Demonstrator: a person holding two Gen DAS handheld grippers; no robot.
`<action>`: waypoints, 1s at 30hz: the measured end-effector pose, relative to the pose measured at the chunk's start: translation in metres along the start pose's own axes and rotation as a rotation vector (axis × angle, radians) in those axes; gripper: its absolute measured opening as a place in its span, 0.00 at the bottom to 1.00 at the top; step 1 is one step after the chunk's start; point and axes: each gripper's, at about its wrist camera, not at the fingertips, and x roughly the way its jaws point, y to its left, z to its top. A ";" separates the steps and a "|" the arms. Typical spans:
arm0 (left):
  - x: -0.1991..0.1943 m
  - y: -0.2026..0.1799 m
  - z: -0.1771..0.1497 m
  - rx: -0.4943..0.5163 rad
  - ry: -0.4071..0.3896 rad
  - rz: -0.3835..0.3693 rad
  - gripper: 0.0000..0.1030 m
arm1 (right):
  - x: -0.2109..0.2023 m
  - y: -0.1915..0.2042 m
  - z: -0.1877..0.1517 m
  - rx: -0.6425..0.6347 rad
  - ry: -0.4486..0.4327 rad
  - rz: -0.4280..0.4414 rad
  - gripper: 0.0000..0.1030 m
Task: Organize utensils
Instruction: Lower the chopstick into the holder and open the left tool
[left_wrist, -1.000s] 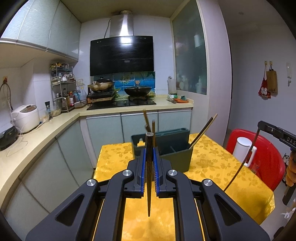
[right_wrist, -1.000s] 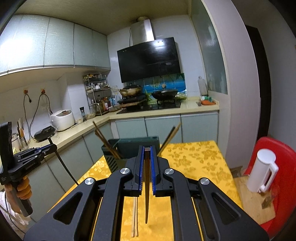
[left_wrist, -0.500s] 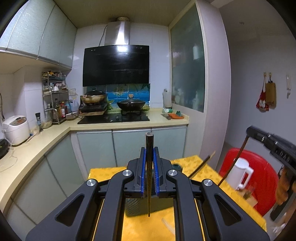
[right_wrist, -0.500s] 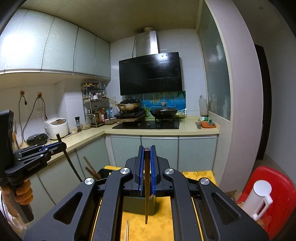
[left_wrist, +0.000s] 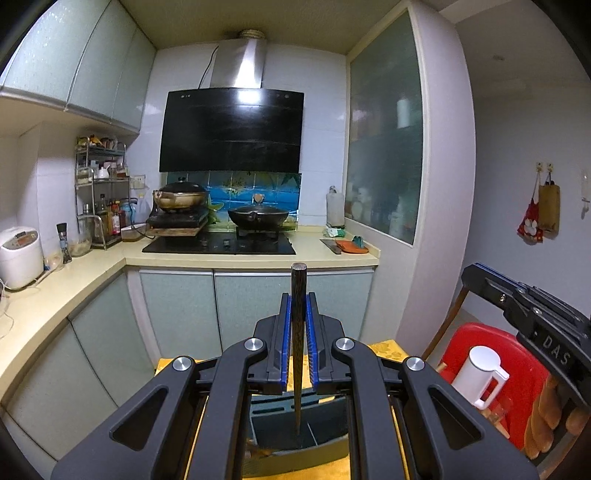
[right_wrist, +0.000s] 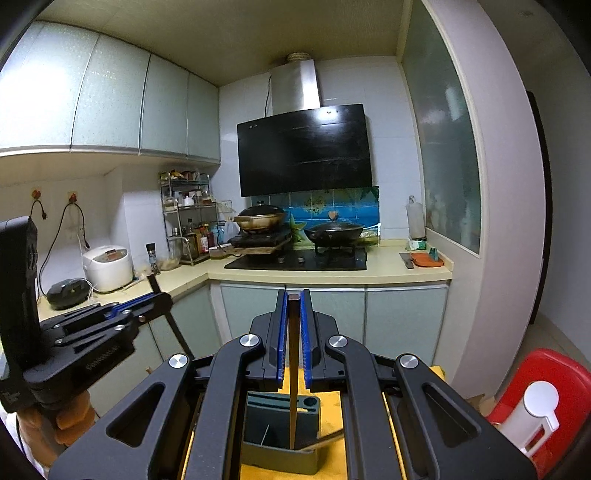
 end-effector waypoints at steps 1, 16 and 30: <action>0.006 0.001 -0.001 -0.003 0.006 0.002 0.07 | 0.003 0.001 0.000 -0.002 0.002 0.001 0.07; 0.054 0.017 -0.044 0.003 0.139 0.043 0.07 | 0.048 0.001 -0.032 -0.028 0.103 0.004 0.07; 0.037 0.020 -0.044 0.006 0.137 0.046 0.45 | 0.054 -0.006 -0.052 0.014 0.189 0.004 0.34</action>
